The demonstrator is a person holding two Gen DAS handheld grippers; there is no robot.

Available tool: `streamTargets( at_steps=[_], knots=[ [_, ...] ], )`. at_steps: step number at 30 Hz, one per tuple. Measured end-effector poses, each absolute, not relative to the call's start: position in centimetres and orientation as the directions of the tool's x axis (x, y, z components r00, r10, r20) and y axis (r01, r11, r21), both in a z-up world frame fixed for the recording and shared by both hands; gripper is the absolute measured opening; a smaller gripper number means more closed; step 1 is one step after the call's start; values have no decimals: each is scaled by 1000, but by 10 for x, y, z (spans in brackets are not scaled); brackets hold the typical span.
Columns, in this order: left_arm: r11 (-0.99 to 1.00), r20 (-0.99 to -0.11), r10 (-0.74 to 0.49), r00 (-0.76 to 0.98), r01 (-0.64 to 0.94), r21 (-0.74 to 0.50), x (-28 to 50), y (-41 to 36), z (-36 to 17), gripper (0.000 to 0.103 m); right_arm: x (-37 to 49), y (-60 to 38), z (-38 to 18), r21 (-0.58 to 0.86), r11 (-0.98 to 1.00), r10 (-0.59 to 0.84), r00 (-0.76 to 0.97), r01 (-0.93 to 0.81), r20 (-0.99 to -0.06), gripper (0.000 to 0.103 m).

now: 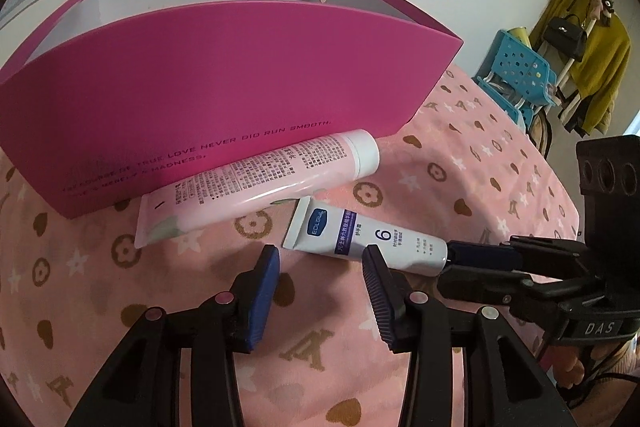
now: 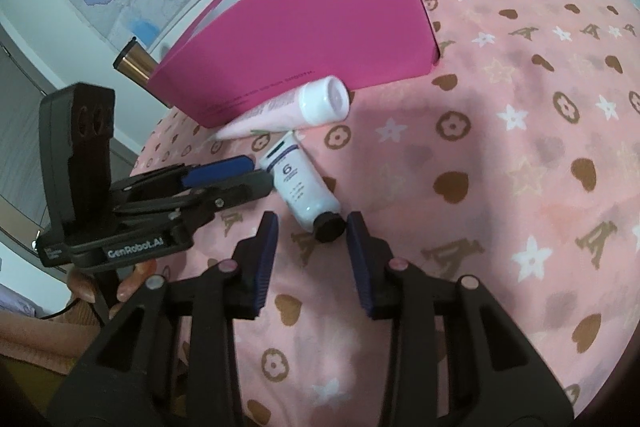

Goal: Organize rigid objects

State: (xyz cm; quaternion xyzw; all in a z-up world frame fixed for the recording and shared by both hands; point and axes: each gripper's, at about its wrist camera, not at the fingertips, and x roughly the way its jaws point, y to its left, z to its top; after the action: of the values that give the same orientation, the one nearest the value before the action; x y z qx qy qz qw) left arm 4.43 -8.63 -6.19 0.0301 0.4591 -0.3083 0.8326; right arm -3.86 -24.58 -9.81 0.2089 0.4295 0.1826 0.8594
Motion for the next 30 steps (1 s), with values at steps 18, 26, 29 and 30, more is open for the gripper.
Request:
streamTargets(
  at_steps=[18,26,29,30],
  knots=[
    [785,-762,-519,388,569,-244,40,-82,-50,44,-32,-263,-96,453,882,438,582,-131,-685,28],
    [781,-777,-510,369,577,-238,40,-99,-57,44,-29,-282,-100,473,873,447,581,-118,-680,28],
    [789,-782,-498,375,571,-228,41,-103,-58,44,-28,-284,-99,467,876,443,582,-119,-682,28],
    [790,-783,-497,375,569,-229,42,-104,-58,44,-28,-285,-99,462,879,437,584,-117,-684,28]
  ],
)
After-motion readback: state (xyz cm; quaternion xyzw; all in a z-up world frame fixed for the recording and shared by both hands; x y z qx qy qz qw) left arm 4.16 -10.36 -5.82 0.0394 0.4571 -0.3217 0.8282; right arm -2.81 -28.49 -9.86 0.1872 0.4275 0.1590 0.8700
